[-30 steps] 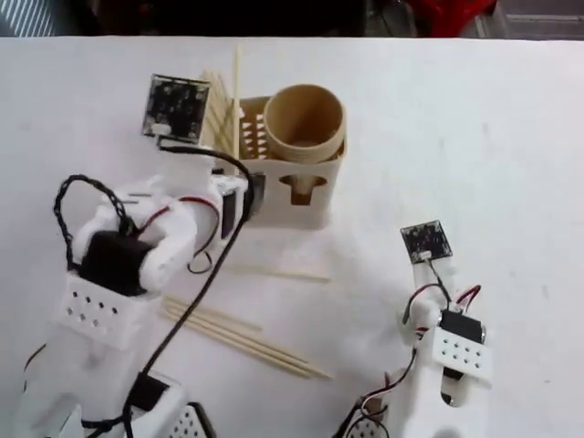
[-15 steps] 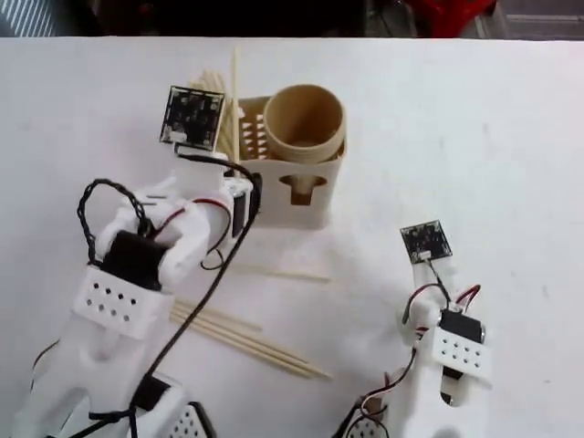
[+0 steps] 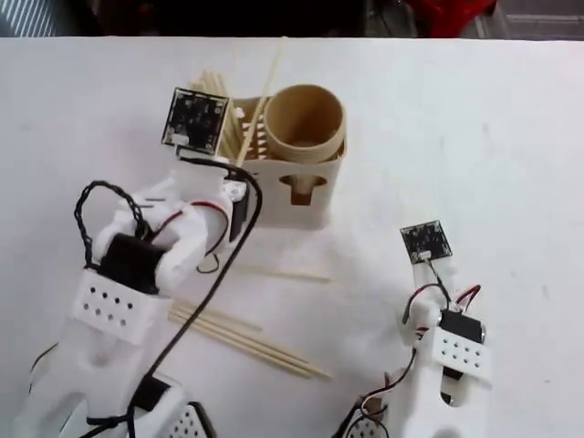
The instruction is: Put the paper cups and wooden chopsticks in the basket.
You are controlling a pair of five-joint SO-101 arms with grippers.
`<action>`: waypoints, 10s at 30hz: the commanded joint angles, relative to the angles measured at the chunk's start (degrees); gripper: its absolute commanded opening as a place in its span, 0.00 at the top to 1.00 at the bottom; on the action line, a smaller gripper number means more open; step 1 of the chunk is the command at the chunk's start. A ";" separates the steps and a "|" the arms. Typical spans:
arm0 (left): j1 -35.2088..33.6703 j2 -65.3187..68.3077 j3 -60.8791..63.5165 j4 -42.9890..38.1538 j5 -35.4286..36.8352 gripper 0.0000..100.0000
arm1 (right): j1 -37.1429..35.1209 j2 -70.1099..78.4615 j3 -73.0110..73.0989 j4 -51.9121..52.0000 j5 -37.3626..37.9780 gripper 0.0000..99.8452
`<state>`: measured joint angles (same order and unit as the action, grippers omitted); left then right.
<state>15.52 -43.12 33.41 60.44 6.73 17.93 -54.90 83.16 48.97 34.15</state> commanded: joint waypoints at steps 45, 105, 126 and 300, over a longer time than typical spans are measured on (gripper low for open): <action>-2.33 -17.71 28.66 10.81 -78.95 0.97 | -0.75 -1.01 -0.35 -0.92 -0.26 0.82; -39.43 56.40 -23.82 -2.81 -0.35 0.87 | -47.96 49.98 -37.80 -2.33 10.20 0.98; -39.43 56.66 -23.82 -2.73 -0.26 0.87 | -55.52 -2.07 -57.14 4.53 -9.49 0.98; -80.75 102.64 -127.82 38.86 -4.31 0.87 | -59.21 59.82 -52.92 4.18 1.49 0.97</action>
<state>-70.37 62.02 -91.78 94.29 7.60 -45.01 3.12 33.49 53.80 34.77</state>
